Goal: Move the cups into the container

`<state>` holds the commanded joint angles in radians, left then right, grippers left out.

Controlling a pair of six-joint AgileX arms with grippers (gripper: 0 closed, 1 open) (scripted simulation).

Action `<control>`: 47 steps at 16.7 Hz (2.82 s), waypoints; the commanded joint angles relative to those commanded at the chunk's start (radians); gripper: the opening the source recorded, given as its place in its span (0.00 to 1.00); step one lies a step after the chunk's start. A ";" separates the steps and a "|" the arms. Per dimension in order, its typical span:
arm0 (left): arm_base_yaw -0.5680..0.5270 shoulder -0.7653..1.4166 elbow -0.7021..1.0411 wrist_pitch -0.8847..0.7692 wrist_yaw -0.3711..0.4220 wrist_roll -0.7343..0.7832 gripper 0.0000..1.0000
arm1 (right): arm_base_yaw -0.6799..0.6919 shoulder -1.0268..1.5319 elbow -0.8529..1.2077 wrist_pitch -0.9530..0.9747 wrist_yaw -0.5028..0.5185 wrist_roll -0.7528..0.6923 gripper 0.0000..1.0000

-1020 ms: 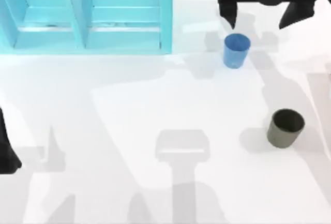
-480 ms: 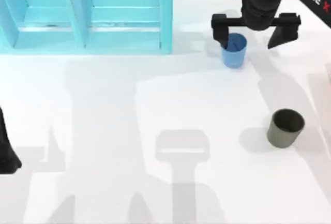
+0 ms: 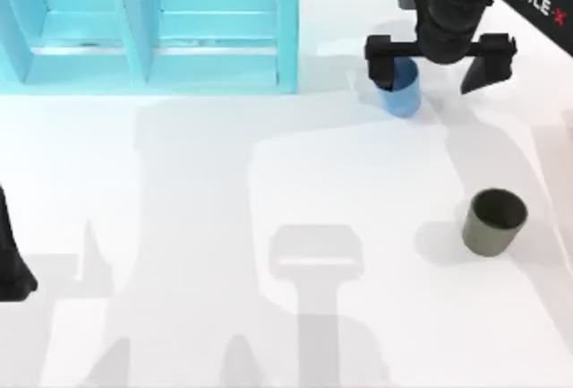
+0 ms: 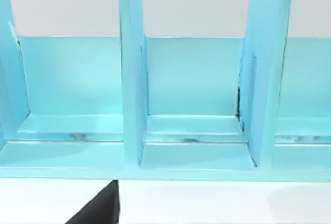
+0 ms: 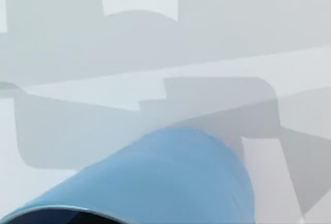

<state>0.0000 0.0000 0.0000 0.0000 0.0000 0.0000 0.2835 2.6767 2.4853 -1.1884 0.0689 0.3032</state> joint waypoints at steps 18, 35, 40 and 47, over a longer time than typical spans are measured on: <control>0.000 0.000 0.000 0.000 0.000 0.000 1.00 | 0.000 0.000 0.000 0.000 0.000 0.000 0.00; 0.000 0.000 0.000 0.000 0.000 0.000 1.00 | -0.187 0.000 0.408 -0.397 -0.038 -0.186 0.00; 0.000 0.000 0.000 0.000 0.000 0.000 1.00 | -0.190 -0.005 0.396 -0.395 -0.035 -0.188 0.00; 0.000 0.000 0.000 0.000 0.000 0.000 1.00 | -0.371 -0.209 0.094 -0.369 -0.039 -0.356 0.00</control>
<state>0.0000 0.0000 0.0000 0.0000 0.0000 0.0000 -0.0877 2.4679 2.5792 -1.5579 0.0295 -0.0529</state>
